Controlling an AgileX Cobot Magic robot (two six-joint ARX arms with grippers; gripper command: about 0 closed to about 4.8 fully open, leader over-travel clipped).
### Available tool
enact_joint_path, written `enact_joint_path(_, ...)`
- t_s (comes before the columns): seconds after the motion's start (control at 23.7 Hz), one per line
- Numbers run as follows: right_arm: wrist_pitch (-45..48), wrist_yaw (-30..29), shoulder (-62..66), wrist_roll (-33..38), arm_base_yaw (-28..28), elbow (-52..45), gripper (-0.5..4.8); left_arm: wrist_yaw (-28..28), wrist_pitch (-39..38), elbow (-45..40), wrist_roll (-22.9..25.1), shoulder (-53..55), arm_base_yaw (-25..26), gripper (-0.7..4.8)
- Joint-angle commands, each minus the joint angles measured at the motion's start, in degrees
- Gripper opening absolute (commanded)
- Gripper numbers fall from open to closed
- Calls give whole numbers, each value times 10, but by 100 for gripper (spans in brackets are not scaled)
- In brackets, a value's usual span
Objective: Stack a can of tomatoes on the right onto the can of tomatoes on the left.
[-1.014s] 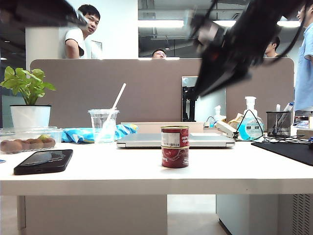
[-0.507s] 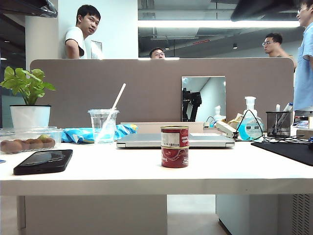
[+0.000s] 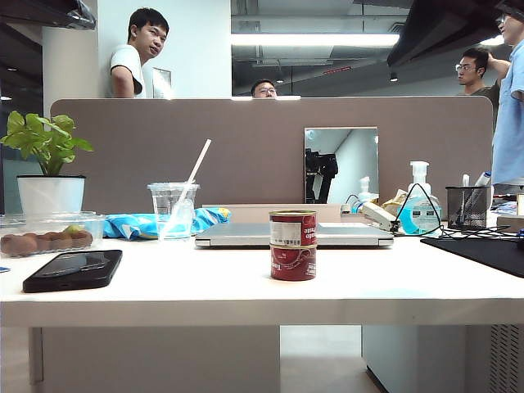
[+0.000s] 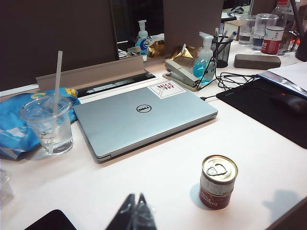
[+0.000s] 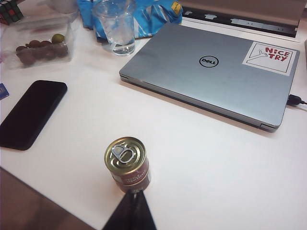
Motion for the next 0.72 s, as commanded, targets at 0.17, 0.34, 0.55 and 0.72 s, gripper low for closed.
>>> enact_joint_path(0.17, 6, 38, -4, -82, -4, 0, -6, 4, 5, 2, 0, 0, 0, -4)
enact_joint_path(0.34, 35, 46, -52, -123, -41, -27, -6, 4, 5, 2, 0, 0, 0, -4)
enact_joint_path(0.55, 104, -41, -173, -88, -145, -109, -6, 0, 5, 2, 0, 0, 0, -3)
enact_joint_path(0.72, 116, -46, -293, -72, -217, -188, -6, 0, 4, 2, 0, 0, 0, -4)
